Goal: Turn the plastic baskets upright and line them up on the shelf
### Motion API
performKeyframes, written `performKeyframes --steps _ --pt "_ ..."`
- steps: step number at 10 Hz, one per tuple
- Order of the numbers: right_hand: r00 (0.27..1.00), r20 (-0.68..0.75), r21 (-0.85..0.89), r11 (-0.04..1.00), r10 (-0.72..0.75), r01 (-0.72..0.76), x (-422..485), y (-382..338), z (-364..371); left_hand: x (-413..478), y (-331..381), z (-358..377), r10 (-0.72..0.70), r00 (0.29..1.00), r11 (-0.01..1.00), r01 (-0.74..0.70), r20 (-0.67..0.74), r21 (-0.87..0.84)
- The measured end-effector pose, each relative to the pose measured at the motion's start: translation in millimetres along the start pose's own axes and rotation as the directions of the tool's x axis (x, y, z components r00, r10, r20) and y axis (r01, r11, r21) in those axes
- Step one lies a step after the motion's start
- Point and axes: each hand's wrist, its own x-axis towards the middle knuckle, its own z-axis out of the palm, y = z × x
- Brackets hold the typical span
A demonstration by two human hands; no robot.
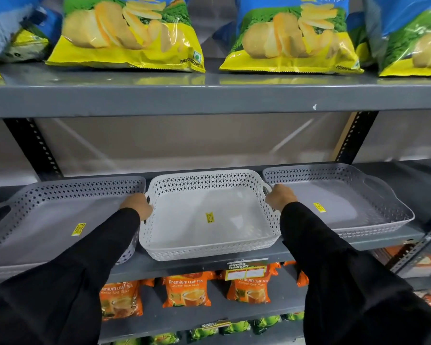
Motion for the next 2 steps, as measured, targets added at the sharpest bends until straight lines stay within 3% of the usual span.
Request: performKeyframes --steps 1,2 --pt "0.995 -0.088 -0.058 0.998 -0.042 0.037 -16.1 1.8 12.0 -7.7 -5.7 11.2 0.099 0.966 0.994 -0.085 -0.238 0.068" --pt "0.939 -0.203 -0.244 0.943 -0.279 0.227 -39.9 8.2 16.0 -33.0 2.5 19.7 0.338 0.797 0.937 -0.236 -0.501 0.257"
